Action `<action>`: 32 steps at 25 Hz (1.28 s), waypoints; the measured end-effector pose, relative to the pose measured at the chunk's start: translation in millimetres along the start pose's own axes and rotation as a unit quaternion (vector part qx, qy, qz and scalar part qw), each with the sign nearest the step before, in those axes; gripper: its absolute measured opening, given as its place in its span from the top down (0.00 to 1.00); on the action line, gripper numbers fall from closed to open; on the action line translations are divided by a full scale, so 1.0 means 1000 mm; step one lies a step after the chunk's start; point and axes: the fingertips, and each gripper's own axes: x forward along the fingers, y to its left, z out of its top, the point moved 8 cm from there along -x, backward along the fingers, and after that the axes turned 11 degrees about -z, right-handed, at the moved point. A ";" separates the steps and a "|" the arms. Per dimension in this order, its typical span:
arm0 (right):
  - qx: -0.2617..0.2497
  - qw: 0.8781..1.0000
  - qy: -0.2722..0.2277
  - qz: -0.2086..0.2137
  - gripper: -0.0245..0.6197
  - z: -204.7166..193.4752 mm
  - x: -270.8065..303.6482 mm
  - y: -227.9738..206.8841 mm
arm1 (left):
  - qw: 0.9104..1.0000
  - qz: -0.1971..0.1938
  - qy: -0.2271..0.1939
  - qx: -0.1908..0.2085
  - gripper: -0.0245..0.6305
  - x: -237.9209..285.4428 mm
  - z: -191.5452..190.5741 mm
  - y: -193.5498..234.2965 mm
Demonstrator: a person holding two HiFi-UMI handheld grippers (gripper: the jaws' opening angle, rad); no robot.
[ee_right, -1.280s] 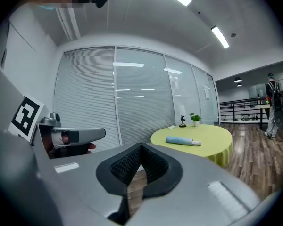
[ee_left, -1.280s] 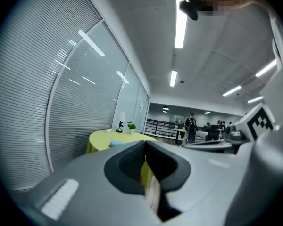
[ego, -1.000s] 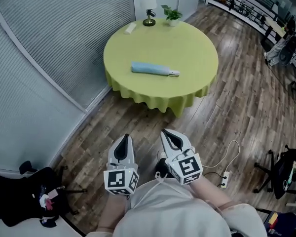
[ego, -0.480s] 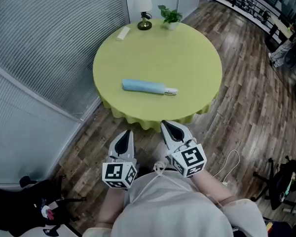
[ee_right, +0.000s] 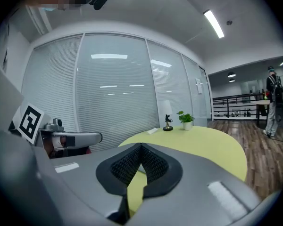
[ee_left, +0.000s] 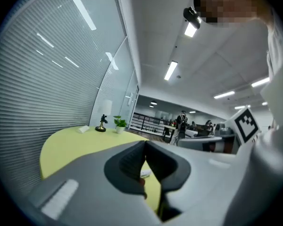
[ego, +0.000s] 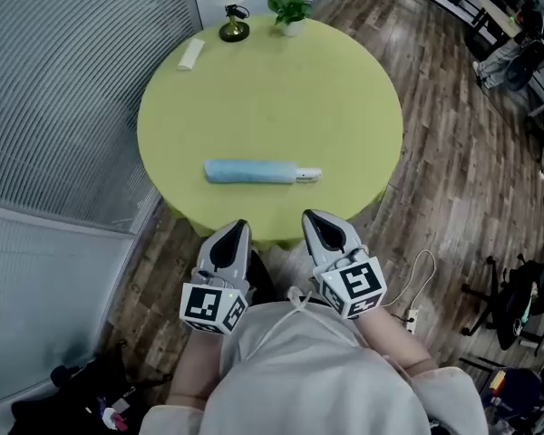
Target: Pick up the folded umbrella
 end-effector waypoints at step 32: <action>0.095 0.971 0.071 -0.209 0.96 -0.011 0.164 0.016 | 0.785 -0.354 0.454 0.229 0.47 0.202 -0.101 0.198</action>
